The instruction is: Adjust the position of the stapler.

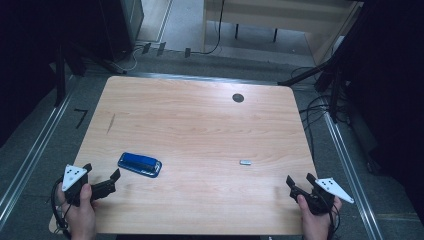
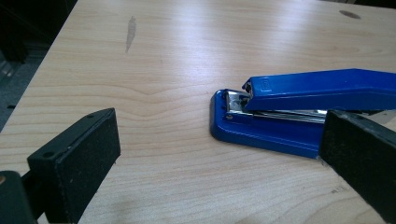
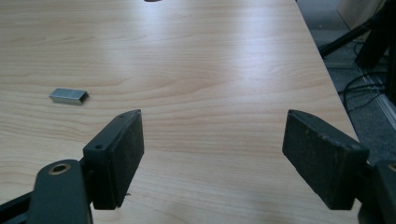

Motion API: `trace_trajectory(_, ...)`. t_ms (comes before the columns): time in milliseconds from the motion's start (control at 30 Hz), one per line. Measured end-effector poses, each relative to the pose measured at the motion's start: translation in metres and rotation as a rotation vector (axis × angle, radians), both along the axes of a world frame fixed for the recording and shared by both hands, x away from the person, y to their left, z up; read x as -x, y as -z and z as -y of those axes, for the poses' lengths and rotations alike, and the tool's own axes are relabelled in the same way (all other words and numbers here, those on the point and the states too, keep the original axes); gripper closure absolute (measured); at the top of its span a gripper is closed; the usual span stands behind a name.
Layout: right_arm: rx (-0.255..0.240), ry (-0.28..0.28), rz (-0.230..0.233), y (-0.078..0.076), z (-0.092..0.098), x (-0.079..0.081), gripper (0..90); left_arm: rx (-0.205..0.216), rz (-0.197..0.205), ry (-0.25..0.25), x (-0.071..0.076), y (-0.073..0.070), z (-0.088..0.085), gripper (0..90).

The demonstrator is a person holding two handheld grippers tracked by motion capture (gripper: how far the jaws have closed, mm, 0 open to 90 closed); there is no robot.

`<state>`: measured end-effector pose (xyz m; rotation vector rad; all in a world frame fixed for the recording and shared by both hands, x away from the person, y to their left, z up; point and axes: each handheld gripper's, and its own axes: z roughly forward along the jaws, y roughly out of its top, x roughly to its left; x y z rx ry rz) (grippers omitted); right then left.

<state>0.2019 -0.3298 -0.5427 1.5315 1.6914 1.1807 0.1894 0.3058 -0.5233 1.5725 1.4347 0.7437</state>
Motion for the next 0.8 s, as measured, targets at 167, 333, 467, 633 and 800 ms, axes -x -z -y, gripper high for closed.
trace_trajectory(167,0.024,-0.062,0.002,-0.007,-0.012,0.001,25.9,0.006,-0.009,-0.003,-0.001,0.000,-0.001,0.0)
trace_trajectory(333,0.031,-0.176,-0.022,-0.020,-0.030,-0.004,29.2,0.002,-0.020,-0.006,-0.001,0.000,0.000,0.0)
trace_trajectory(467,0.051,-0.236,-0.035,-0.026,-0.047,-0.009,29.5,0.001,-0.039,-0.022,-0.004,0.000,0.001,0.0)
trace_trajectory(633,0.090,-0.303,-0.048,-0.029,-0.066,-0.016,30.2,0.007,-0.039,-0.017,-0.004,0.000,0.001,0.0)
trace_trajectory(800,0.111,-0.436,-0.042,-0.037,-0.097,-0.024,28.8,-0.002,-0.044,0.009,-0.004,0.000,0.002,0.0)
